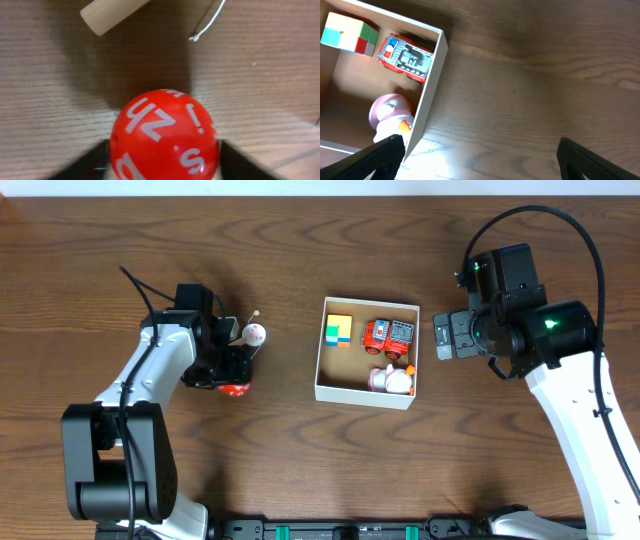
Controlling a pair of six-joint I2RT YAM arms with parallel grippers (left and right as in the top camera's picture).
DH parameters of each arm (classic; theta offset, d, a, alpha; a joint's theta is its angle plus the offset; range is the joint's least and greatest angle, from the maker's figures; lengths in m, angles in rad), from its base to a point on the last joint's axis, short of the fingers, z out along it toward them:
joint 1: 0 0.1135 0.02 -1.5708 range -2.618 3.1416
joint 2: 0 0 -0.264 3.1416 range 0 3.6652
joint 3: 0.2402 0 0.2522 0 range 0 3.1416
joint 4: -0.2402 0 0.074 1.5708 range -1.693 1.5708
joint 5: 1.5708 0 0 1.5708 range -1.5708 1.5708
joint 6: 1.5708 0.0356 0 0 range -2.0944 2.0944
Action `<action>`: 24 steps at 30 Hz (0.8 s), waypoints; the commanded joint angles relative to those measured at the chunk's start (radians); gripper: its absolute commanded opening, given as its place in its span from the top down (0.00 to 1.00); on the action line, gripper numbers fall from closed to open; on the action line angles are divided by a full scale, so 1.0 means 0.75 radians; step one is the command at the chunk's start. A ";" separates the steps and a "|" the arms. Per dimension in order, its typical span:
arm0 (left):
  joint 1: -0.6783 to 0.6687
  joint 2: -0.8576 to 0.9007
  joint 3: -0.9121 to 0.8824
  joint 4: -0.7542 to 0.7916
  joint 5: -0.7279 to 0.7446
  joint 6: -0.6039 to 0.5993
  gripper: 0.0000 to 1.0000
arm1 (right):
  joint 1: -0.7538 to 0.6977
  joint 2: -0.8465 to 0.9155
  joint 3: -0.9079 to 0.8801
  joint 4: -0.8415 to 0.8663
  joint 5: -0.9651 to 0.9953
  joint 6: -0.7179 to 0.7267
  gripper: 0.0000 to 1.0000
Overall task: Pack container
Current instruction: 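Move the left gripper down and grasp the red lettered ball, then carry the red ball right and lower it into the box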
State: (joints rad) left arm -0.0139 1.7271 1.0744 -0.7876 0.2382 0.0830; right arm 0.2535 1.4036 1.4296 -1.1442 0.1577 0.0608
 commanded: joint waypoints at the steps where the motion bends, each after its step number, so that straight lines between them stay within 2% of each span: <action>1: 0.006 0.006 -0.015 -0.010 -0.030 0.020 0.66 | -0.006 -0.011 0.016 -0.001 0.014 0.017 0.01; 3: 0.006 0.006 -0.018 -0.010 -0.030 0.020 0.78 | -0.006 -0.011 0.016 -0.001 0.014 0.017 0.01; 5: 0.006 0.006 -0.019 -0.010 -0.028 0.018 0.94 | -0.006 -0.011 0.016 -0.001 0.014 0.017 0.01; 10: 0.006 -0.023 0.050 -0.120 0.022 0.018 0.94 | -0.006 -0.011 0.016 -0.001 0.014 0.017 0.01; 15: -0.016 -0.161 0.167 -0.257 0.077 0.014 0.94 | -0.006 -0.011 0.016 -0.001 0.014 0.017 0.01; 19: -0.089 -0.329 0.179 -0.245 0.225 0.013 0.94 | -0.006 -0.011 0.016 -0.001 0.014 0.017 0.01; 24: -0.268 -0.484 0.179 -0.159 0.231 -0.056 0.94 | -0.006 -0.011 0.016 -0.001 0.014 0.017 0.01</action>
State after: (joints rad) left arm -0.1551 1.3983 1.1938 -0.9241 0.3679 0.0746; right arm 0.2535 1.4036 1.4296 -1.1442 0.1577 0.0608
